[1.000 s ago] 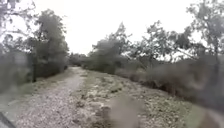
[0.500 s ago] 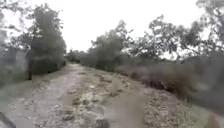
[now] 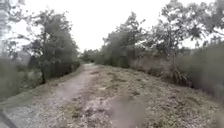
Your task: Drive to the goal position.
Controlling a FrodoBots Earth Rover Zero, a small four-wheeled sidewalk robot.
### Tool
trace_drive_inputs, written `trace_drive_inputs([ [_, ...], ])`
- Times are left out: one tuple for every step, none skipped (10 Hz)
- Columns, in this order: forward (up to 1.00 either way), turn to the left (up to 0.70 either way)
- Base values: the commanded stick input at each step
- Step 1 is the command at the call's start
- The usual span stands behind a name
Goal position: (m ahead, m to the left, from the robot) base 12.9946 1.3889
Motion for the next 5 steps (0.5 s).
trace_drive_inputs([
  [0.7,0.0],
  [0.7,0.0],
  [0.7,0.0],
  [0.7,0.0],
  [0.7,0.0],
])
